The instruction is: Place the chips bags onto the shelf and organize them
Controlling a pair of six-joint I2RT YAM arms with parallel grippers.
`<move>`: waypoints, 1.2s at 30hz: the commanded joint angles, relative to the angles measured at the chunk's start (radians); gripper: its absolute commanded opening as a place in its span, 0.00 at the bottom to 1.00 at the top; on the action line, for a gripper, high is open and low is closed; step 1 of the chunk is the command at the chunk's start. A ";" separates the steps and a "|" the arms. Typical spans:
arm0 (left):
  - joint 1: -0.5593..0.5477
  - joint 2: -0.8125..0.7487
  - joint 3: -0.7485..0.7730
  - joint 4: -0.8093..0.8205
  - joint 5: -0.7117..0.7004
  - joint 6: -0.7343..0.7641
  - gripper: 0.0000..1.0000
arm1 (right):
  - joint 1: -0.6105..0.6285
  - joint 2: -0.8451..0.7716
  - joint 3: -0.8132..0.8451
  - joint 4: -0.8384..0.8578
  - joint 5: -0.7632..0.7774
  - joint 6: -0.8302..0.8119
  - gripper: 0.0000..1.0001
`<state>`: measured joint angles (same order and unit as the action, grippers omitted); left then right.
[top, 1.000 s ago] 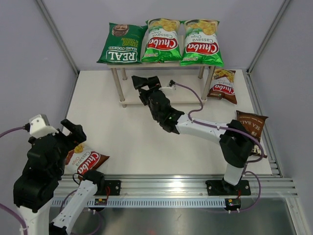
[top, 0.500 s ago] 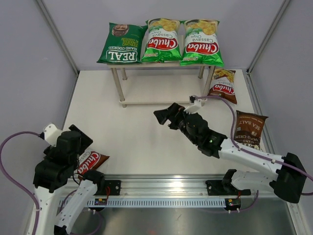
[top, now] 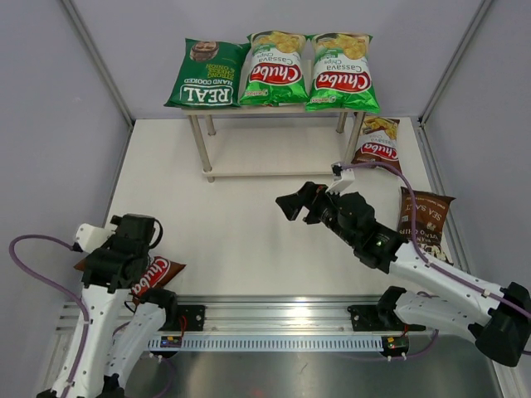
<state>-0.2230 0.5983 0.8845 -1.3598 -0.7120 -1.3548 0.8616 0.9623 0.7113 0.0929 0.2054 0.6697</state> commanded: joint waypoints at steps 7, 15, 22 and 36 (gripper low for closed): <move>0.675 0.077 -0.127 0.298 0.235 0.382 0.99 | -0.076 0.099 -0.010 -0.001 -0.245 -0.036 1.00; 0.979 0.146 -0.228 0.444 0.387 0.459 0.99 | -0.079 0.058 -0.029 -0.001 -0.273 -0.035 0.99; 1.013 0.008 -0.424 0.717 0.468 0.502 0.99 | -0.079 0.039 -0.041 0.008 -0.290 -0.032 0.99; 0.972 -0.087 -0.739 1.102 0.858 0.363 0.84 | -0.081 0.010 -0.023 -0.047 -0.212 -0.073 0.99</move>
<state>0.7765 0.5175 0.2005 -0.3000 0.0071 -0.9367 0.7906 0.9936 0.6670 0.0608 -0.0452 0.6334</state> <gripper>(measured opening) 0.851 0.993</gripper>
